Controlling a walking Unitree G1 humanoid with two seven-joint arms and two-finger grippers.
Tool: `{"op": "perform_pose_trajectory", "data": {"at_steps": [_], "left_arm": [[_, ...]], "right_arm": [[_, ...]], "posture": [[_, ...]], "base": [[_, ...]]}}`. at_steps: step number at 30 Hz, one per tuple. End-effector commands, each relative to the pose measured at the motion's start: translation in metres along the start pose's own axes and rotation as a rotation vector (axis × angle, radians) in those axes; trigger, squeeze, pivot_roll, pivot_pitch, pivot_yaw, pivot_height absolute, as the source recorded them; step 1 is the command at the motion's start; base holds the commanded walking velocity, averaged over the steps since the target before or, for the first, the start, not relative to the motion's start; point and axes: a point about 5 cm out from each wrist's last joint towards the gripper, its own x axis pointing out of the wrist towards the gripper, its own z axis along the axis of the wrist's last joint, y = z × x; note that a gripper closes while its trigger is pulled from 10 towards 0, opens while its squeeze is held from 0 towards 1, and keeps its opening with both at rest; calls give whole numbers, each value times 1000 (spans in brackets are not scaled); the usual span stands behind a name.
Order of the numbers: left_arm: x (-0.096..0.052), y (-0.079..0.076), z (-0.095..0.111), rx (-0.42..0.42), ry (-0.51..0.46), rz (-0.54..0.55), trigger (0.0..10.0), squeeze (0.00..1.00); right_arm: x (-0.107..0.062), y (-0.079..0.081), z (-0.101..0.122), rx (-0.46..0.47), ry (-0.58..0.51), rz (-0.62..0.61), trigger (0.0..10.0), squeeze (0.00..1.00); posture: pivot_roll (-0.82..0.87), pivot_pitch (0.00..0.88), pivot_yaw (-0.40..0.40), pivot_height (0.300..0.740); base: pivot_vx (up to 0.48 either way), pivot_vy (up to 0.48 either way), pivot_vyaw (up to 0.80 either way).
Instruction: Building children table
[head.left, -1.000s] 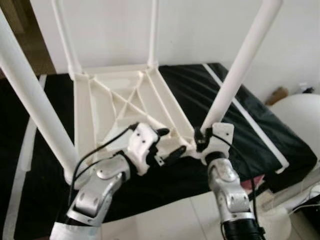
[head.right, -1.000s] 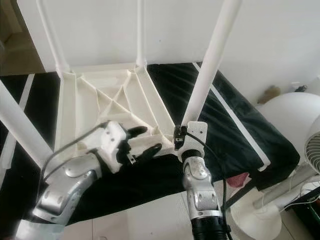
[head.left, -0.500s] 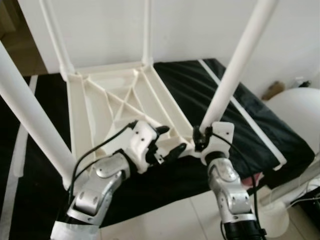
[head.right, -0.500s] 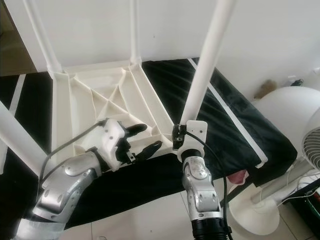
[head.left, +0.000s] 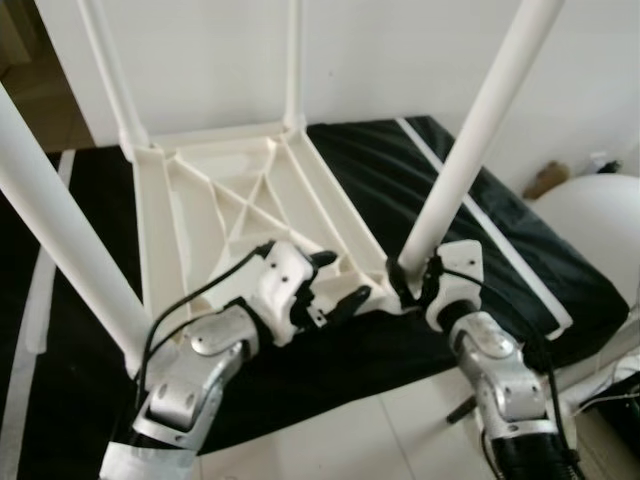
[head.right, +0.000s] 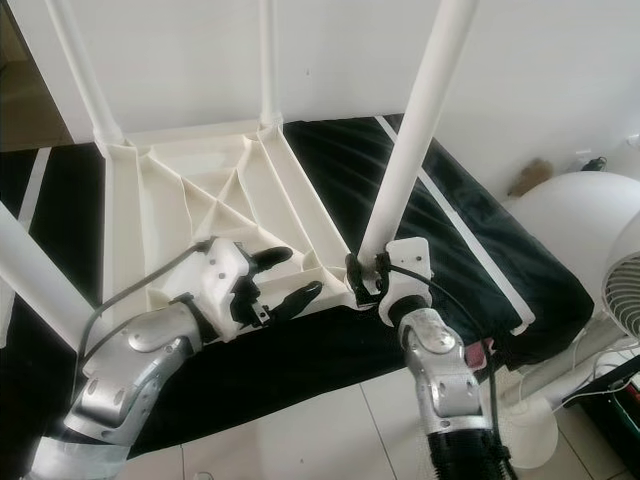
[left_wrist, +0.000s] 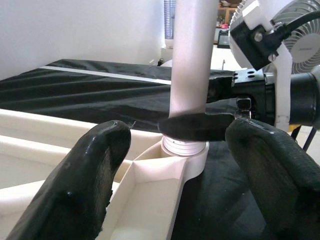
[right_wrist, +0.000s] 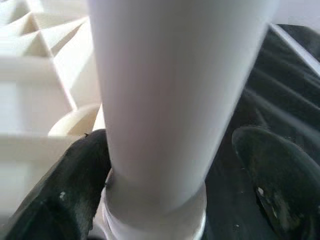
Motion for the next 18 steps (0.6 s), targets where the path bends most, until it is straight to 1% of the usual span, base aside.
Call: {"op": "perform_pose_trajectory", "data": {"at_steps": [1, 2, 3, 4, 5, 6, 7, 8, 10, 11, 12, 14, 15, 16, 17, 18], "left_arm": [[1, -3, -3, 14, 14, 7, 10000, 0], [1, -3, -3, 14, 14, 7, 10000, 0], [1, -3, -3, 14, 13, 8, 10000, 0], [1, -3, -3, 14, 13, 8, 10000, 0], [1, -3, -3, 15, 12, 9, 10000, 0], [1, -3, -3, 15, 12, 9, 10000, 0], [2, -3, -3, 16, 12, 10, 10000, 0], [2, -3, -3, 16, 12, 10, 10000, 0], [4, -3, -2, 19, 9, 5, 10000, 0], [4, -3, -2, 19, 9, 5, 10000, 0], [5, -3, -2, 22, 8, 2, 10000, 0], [5, -3, -2, 22, 8, 2, 10000, 0], [5, -3, -2, 26, 8, 0, 10000, 0], [5, -3, -2, 26, 8, 0, 10000, 0], [6, -2, -2, 32, 9, -1, 10000, 0], [6, -2, -2, 32, 9, -1, 10000, 0]], "right_arm": [[1, 1, 0, -5, -16, 54, 10000, 0], [1, 1, 0, -5, -16, 54, 10000, 0], [1, -2, 1, -25, -14, 108, 10000, 0], [1, -2, 1, -25, -14, 108, 10000, 0], [3, -5, 2, -45, -11, 161, 10000, 0], [3, -5, 2, -45, -11, 161, 10000, 0], [3, -7, 3, -60, -9, 200, 10000, 0], [3, -7, 3, -60, -9, 200, 10000, 0], [11, -14, 8, -115, -7, 285, 10000, 0], [11, -14, 8, -115, -7, 285, 10000, 0], [16, -16, 11, -135, -6, 320, 10000, 0], [16, -16, 11, -135, -6, 320, 10000, 0], [19, -17, 12, -148, -1, 345, 10000, 0], [19, -17, 12, -148, -1, 345, 10000, 0], [22, -17, 13, -166, 7, 382, 10000, 0], [22, -17, 13, -166, 7, 382, 10000, 0]], "posture": [[-23, 53, -53, 740], [-23, 53, -53, 740], [-24, 57, -53, 740], [-24, 57, -53, 740], [-27, 57, -51, 740], [-27, 57, -51, 740], [-27, 57, -50, 740], [-27, 57, -50, 740], [-29, 57, -46, 740], [-29, 57, -46, 740], [-27, 57, -46, 740], [-27, 57, -46, 740], [-27, 55, -46, 740], [-27, 55, -46, 740], [-27, 56, -44, 740], [-27, 56, -44, 740]], "base": [[0, 0, 0], [0, 0, 0], [0, 0, 0], [0, 0, 0], [0, 0, 0], [0, 0, 0], [0, 0, 0], [0, 0, 0], [0, 0, 0], [0, 0, 0], [0, 0, 0], [0, 0, 0], [0, 0, 0], [0, 0, 0], [0, 0, 0], [0, 0, 0]]}}
